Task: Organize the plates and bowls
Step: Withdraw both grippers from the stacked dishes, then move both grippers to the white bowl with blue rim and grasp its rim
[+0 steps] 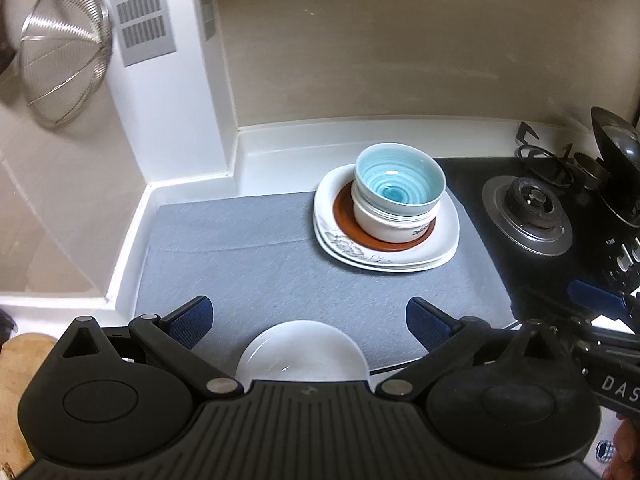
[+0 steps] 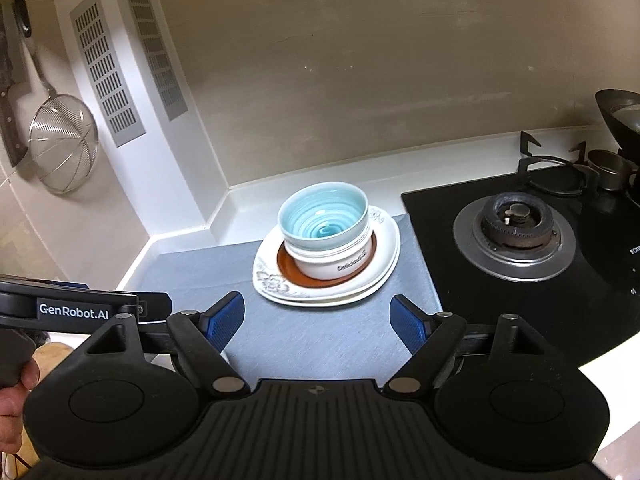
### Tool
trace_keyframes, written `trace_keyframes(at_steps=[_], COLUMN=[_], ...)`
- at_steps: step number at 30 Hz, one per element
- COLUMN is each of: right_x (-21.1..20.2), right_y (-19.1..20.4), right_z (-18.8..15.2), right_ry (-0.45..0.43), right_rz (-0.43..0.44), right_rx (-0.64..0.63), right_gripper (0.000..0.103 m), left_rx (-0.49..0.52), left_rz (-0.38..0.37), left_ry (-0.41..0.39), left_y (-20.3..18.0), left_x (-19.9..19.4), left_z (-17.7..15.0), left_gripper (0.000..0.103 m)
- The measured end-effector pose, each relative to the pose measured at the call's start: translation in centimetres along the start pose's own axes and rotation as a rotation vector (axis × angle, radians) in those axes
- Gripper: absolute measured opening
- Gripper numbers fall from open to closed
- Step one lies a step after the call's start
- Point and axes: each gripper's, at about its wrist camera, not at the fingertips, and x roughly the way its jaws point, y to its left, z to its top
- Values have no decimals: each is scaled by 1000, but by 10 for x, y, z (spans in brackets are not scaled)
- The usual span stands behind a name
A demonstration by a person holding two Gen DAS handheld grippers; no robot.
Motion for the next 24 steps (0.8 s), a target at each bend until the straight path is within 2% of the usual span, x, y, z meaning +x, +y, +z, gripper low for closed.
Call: trace_keyframes(at_steps=[5,14,19,24], right_x=[-10,-5,6,25], right_y=[1,-30,-26,-6], right_z=[-8,-25,-29,-27], right_ry=[2,43,84,130], right_rz=[-13,-78,-38,0], right_rx=[-21,35,32,-47], right_gripper=[84,85,85,85], left_rx=[-35,-79,-96,-125], left_rz=[21,107,137,166], left_ry=[15,84,122,154], left_y=[10,30,41,54], left_x=[1,15,26,37], left_z=[-10,-33,-41,-46], left_gripper=[103,103,103,103])
